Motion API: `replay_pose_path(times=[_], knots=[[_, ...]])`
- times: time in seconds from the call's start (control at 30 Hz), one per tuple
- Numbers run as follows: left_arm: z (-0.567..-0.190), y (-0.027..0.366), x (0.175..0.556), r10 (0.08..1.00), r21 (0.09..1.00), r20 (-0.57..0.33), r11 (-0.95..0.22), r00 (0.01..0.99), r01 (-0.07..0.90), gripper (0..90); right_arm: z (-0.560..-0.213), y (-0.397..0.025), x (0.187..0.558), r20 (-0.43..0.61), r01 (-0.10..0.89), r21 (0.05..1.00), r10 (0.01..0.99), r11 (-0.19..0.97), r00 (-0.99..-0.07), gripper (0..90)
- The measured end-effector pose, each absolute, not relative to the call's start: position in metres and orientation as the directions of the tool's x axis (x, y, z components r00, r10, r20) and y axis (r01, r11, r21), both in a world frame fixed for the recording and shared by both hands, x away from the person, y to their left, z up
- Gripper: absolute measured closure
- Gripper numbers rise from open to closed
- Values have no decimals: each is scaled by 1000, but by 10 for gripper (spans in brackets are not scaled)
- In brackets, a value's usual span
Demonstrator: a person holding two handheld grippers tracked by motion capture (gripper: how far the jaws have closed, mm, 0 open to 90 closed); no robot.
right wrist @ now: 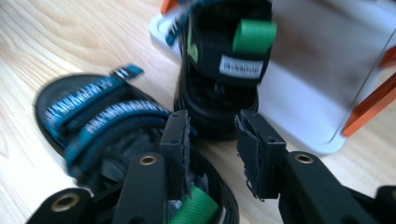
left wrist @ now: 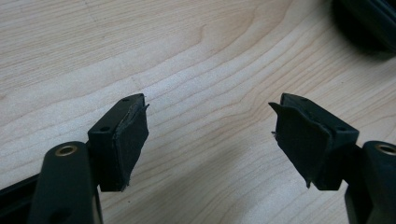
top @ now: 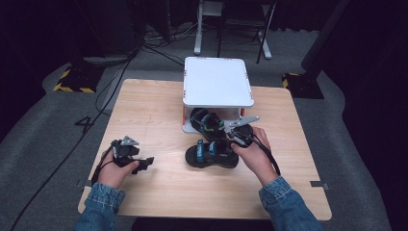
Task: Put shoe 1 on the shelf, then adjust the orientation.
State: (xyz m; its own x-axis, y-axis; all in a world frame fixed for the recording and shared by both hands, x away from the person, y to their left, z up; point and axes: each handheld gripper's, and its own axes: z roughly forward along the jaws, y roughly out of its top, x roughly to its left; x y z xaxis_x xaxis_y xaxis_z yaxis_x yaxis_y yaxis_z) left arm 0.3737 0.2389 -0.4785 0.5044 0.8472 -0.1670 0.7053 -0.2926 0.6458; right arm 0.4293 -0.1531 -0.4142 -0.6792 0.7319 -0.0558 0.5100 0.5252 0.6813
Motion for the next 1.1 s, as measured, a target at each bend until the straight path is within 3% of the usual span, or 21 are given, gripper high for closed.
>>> replay_pose_path(times=[0.37,0.7,1.1], knots=[[-477,237,377,844,651,-172,-291,509,702,260,-425,-154,452,57,578,680,752,452,-656,644],[-478,237,380,843,655,-177,-284,508,700,260,-440,-148,468,70,629,602,752,491,-655,669],[-479,238,376,847,647,-167,-292,504,705,259,-440,-135,480,42,593,616,730,519,-682,691]])
